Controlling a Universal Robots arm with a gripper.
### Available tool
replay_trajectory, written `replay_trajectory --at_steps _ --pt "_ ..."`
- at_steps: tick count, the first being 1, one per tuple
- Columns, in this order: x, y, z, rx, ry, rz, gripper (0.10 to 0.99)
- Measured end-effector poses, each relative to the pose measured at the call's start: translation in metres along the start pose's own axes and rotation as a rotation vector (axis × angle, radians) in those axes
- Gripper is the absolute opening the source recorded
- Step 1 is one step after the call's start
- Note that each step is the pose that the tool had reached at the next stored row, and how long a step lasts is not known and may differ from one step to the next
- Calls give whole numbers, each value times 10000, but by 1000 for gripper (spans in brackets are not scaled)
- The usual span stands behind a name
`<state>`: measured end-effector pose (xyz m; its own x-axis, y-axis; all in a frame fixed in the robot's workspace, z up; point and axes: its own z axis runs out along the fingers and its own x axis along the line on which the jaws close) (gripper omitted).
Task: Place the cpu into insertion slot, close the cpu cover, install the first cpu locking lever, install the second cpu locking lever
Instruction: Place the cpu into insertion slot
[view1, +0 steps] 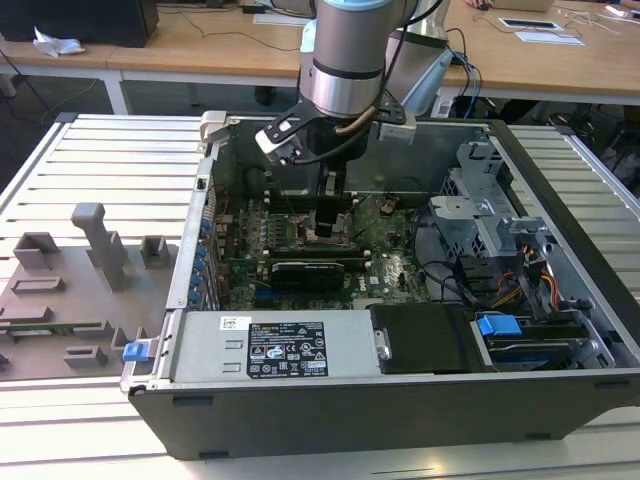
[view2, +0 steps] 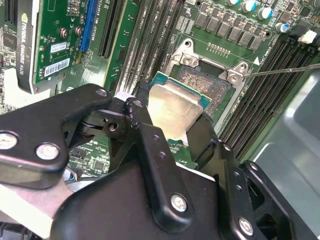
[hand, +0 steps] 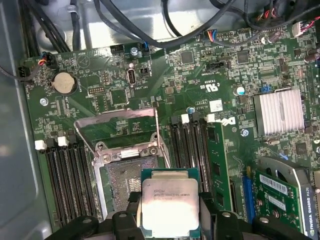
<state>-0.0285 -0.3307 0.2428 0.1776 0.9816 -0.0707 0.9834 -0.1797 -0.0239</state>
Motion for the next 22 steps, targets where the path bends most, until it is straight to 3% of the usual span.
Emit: replay_trajectory --at_steps 3,7,9,14,16,17,18,19,22 --pt "-1 0 0 -5 108 -369 541" --pt "1 0 4 -13 369 -1239 541" --pt "0 0 7 -39 366 -1810 541" --pt "0 0 7 -46 361 -1894 541" --pt "0 0 9 -189 374 -1886 541" --pt "0 0 10 -374 390 -1877 541" --pt "0 -1 10 -687 417 -1862 541" --pt "0 -1 11 -800 427 -1857 541" --pt "0 -1 11 -840 431 -1855 541"
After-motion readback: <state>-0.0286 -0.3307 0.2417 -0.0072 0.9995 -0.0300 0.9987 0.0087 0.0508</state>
